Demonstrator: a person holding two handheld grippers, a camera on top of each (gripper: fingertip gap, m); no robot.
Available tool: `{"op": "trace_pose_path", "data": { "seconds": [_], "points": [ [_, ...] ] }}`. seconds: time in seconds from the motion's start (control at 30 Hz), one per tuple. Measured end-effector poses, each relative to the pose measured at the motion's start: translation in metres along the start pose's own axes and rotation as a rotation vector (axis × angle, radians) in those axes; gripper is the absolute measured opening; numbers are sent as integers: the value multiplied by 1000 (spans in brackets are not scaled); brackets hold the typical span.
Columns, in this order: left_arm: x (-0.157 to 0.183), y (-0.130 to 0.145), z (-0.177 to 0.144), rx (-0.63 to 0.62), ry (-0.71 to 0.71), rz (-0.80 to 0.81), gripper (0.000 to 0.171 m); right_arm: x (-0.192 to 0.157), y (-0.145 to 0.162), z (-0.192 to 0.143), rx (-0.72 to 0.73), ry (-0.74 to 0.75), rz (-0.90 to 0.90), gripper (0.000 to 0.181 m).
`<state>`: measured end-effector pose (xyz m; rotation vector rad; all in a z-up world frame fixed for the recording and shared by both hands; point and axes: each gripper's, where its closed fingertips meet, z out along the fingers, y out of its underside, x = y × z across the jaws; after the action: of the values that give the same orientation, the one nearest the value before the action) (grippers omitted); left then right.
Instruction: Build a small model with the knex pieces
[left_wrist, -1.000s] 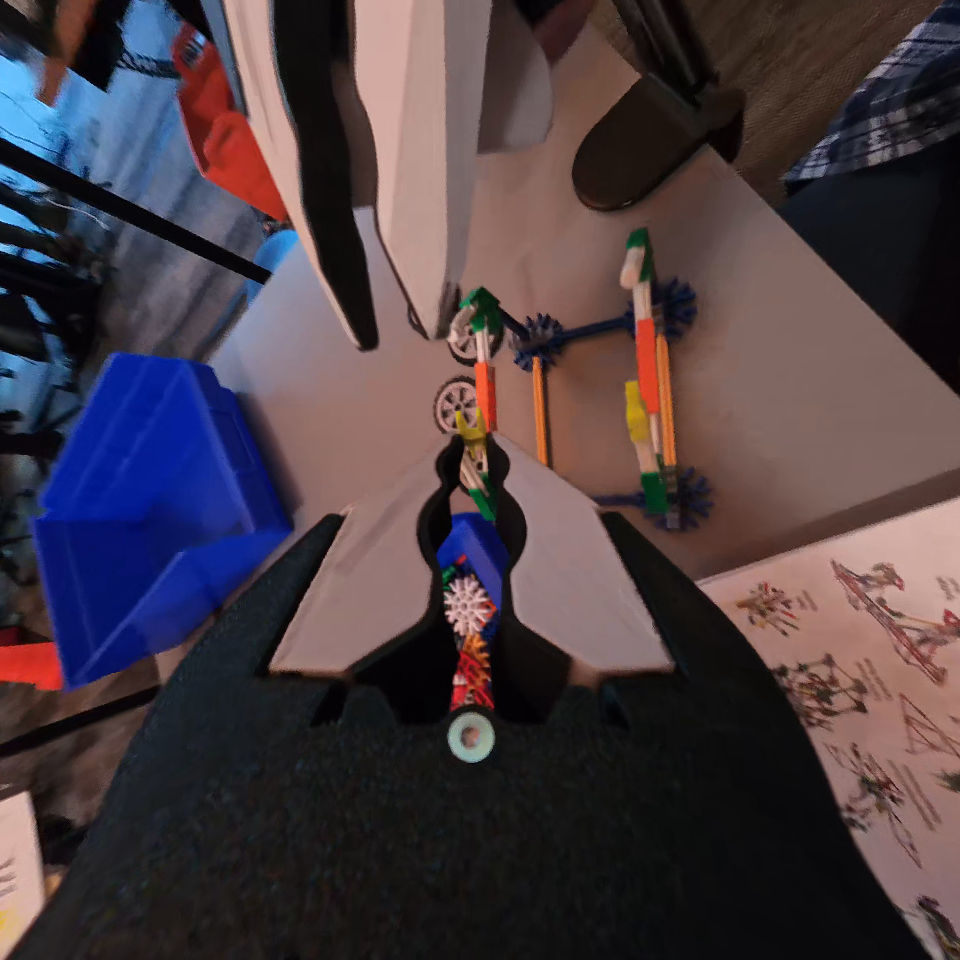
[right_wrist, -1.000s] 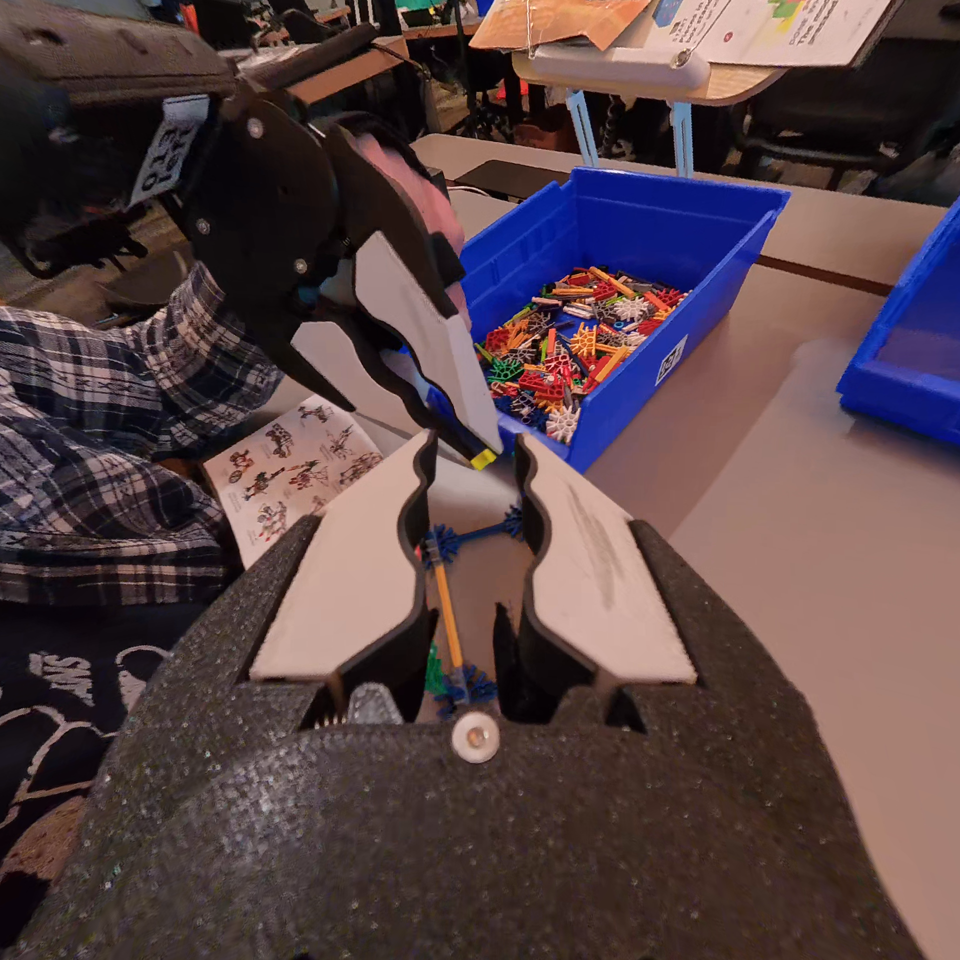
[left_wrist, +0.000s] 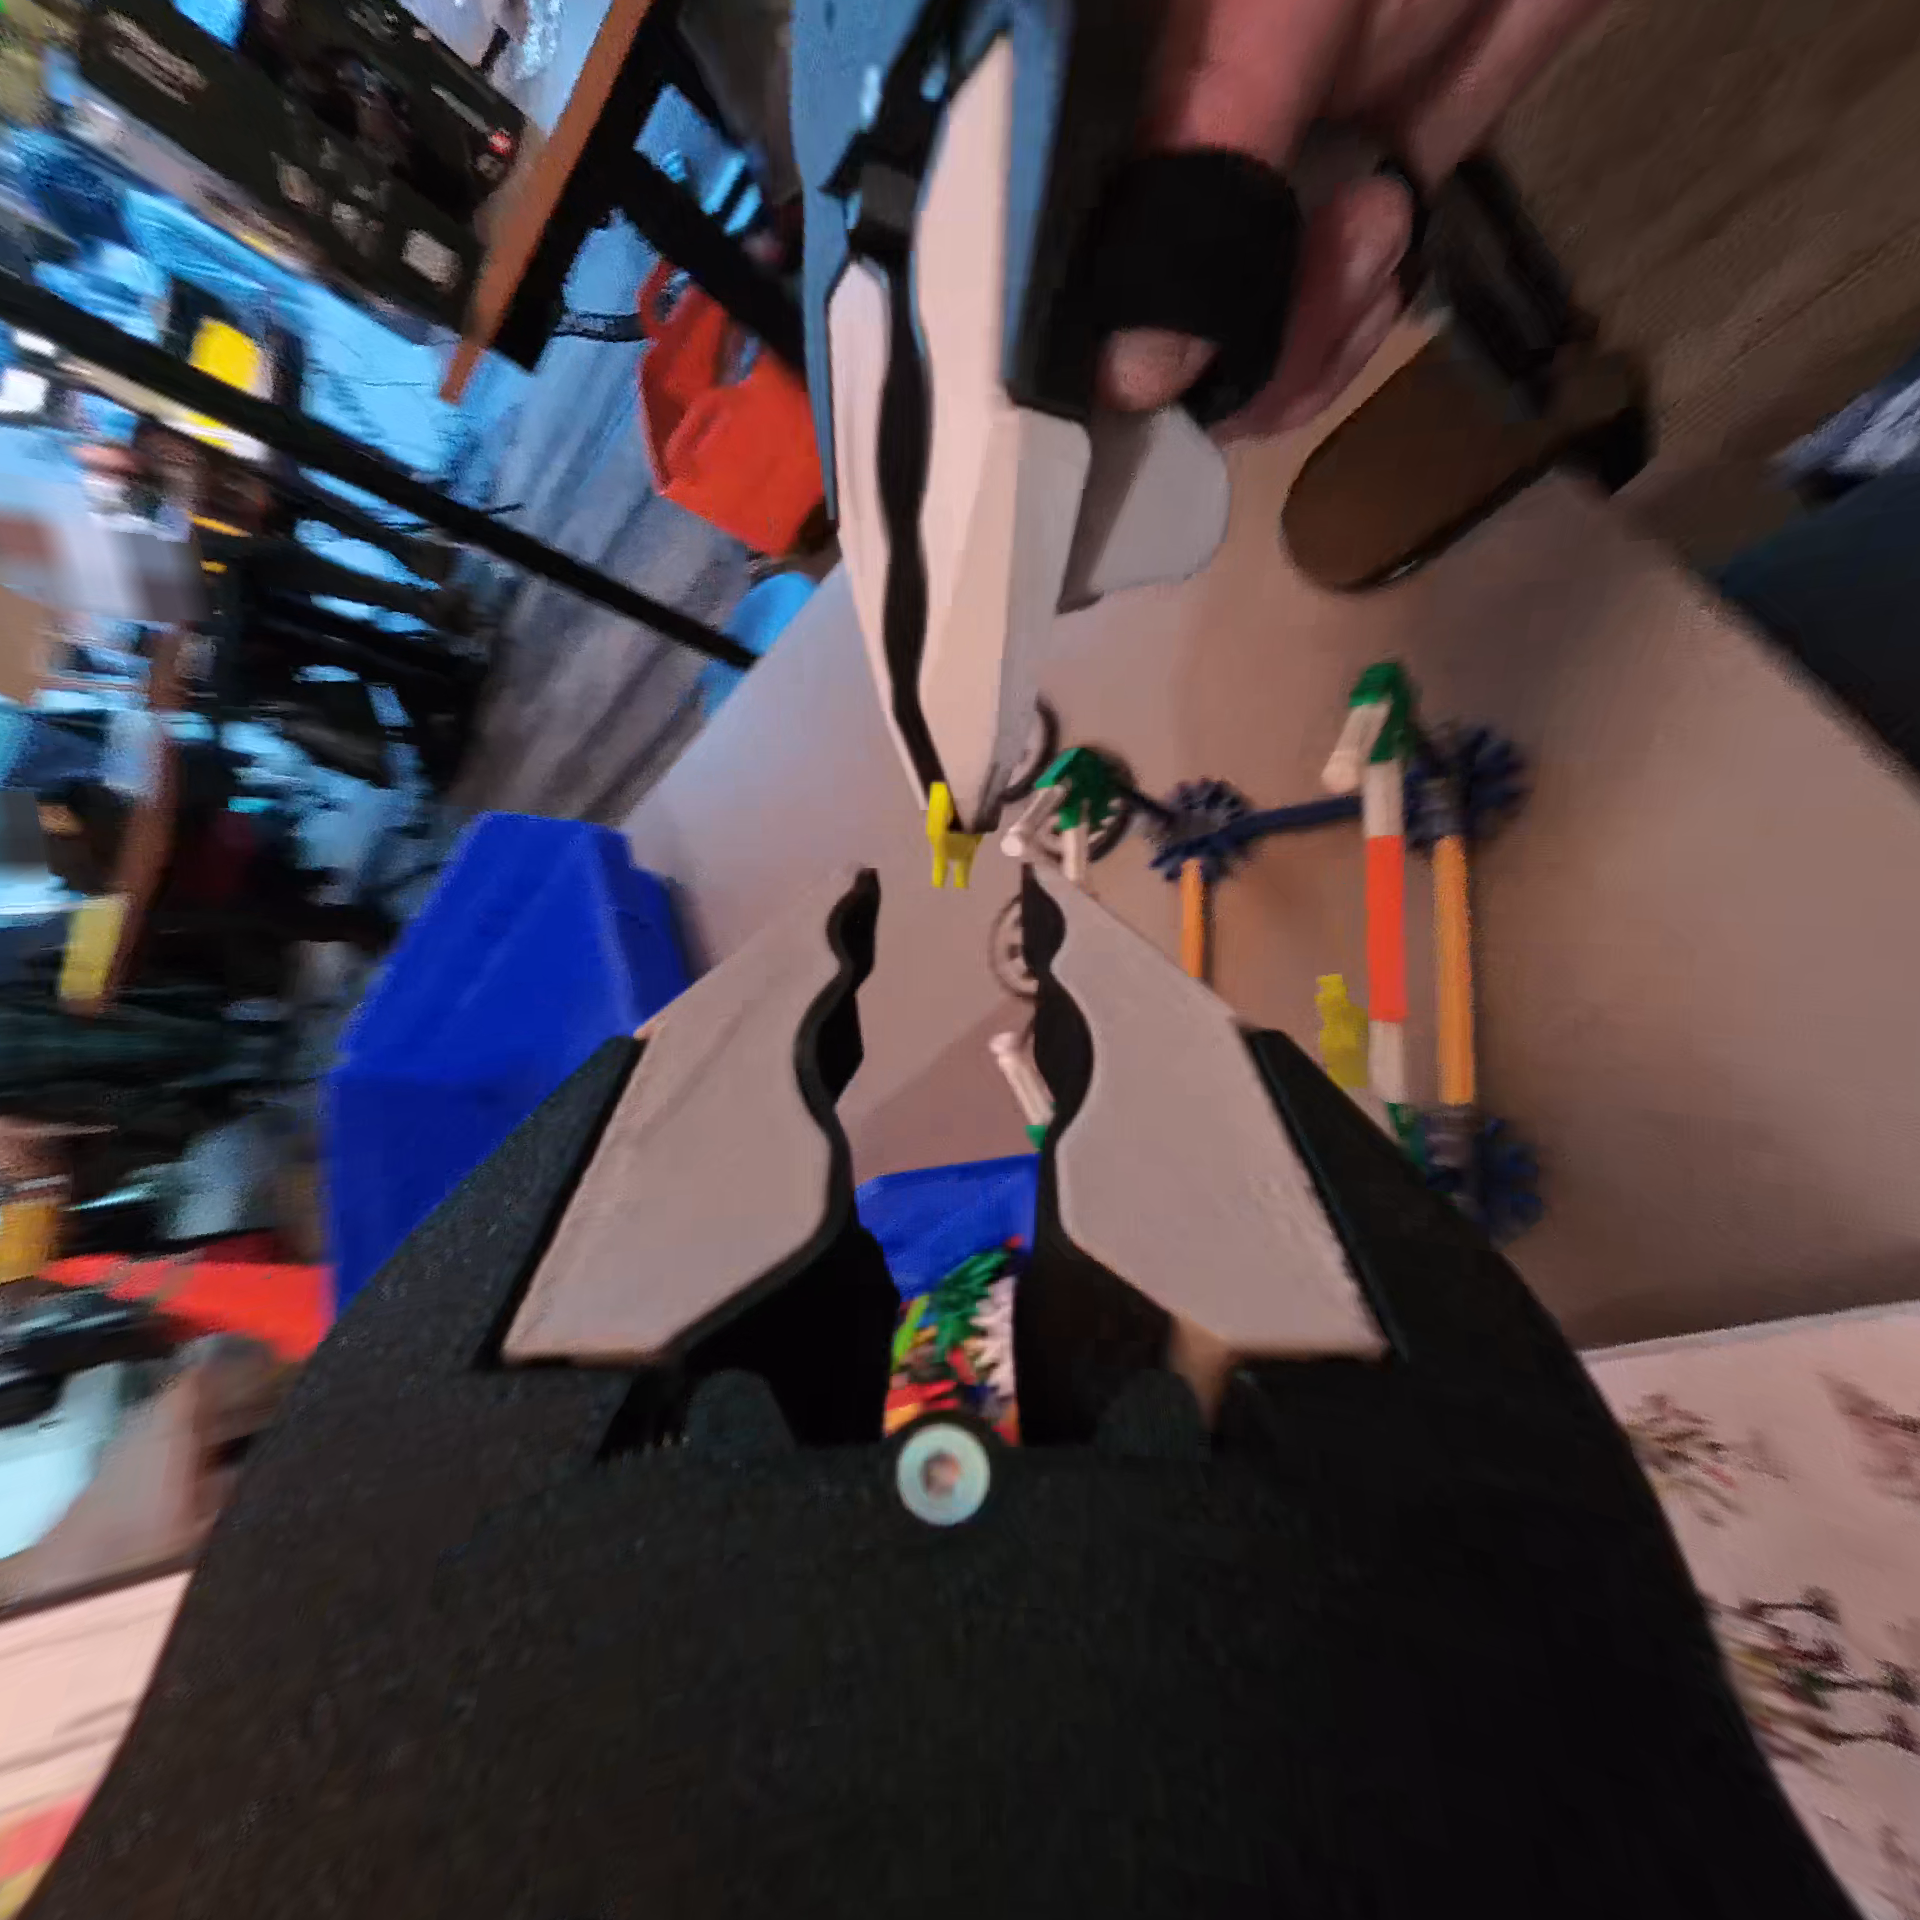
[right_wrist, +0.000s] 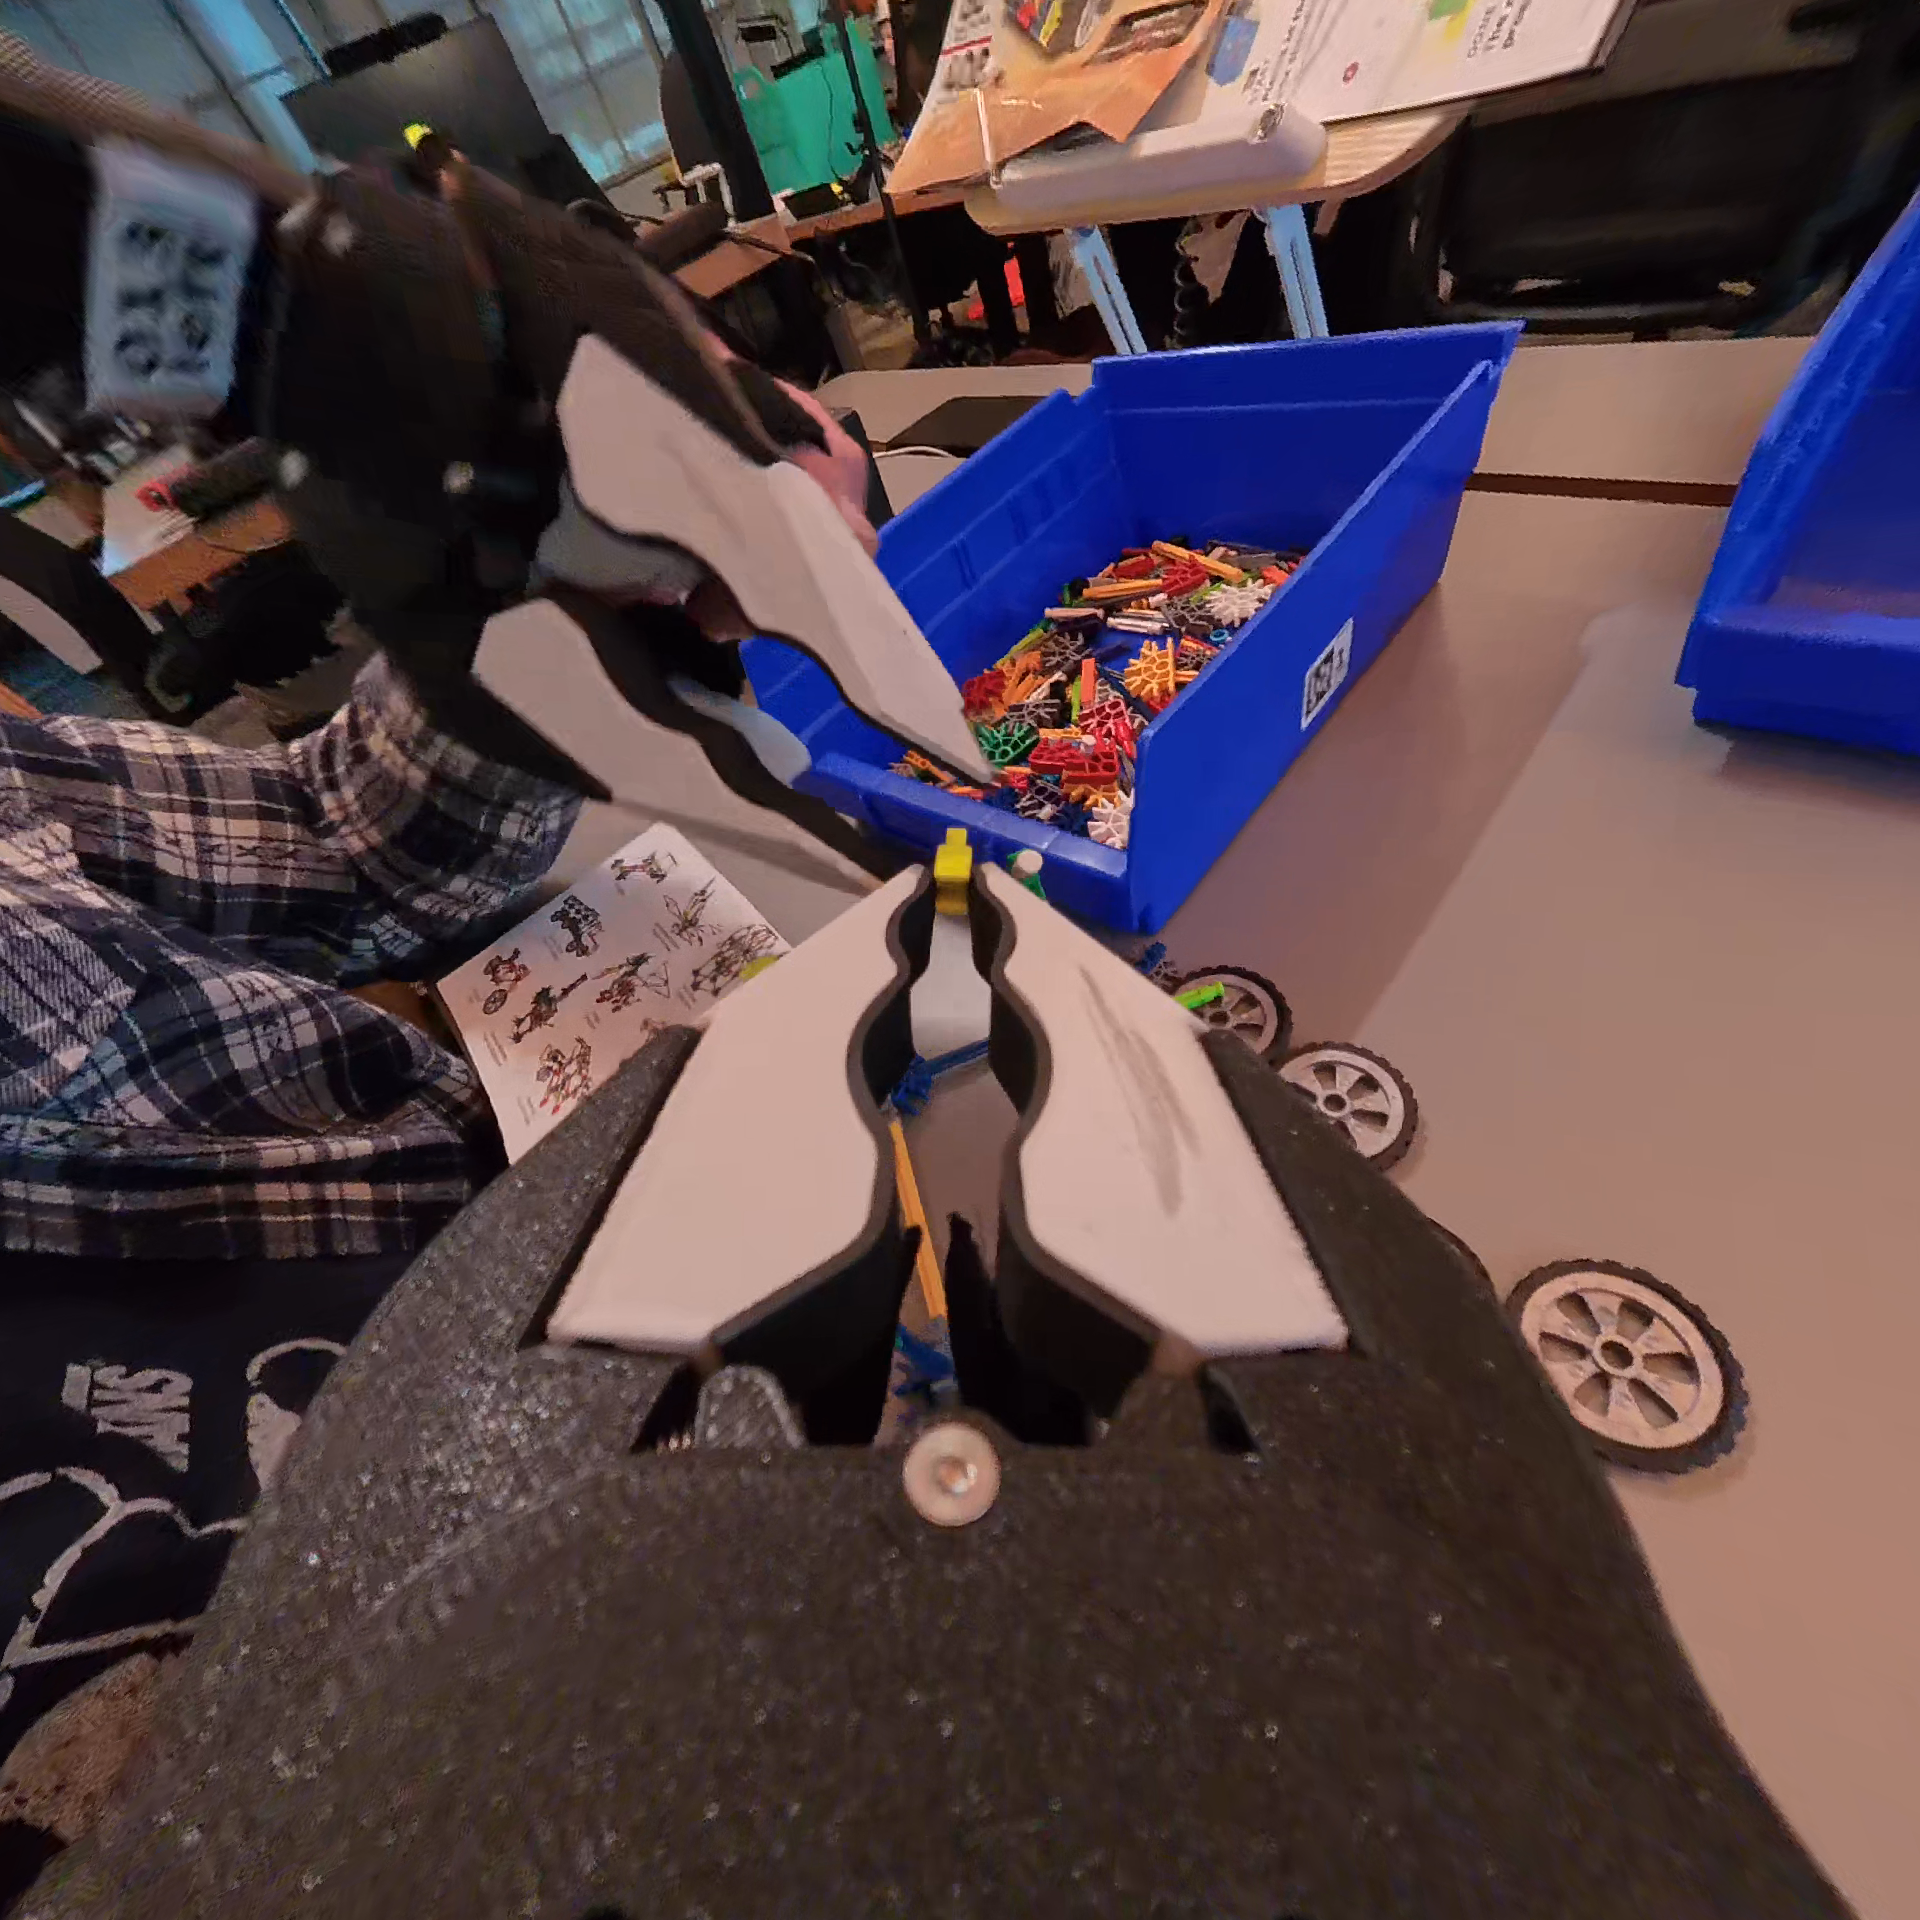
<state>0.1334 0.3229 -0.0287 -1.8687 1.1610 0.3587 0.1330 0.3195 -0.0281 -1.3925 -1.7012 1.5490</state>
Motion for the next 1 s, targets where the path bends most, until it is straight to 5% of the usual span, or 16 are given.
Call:
{"op": "trace_pose_path", "data": {
  "seconds": [0.2,0.5,1.0],
  "points": [
    [10,-13,-6,171,179,-184,10,-12,1,-3,17,-45,-47,5],
    [18,-19,-9,240,312,-335,6,-21,2,-7,47,-71,-82,5],
    [25,-25,-11,279,374,-365,1,-31,4,-16,58,-98,-102,12]
  ]
}}
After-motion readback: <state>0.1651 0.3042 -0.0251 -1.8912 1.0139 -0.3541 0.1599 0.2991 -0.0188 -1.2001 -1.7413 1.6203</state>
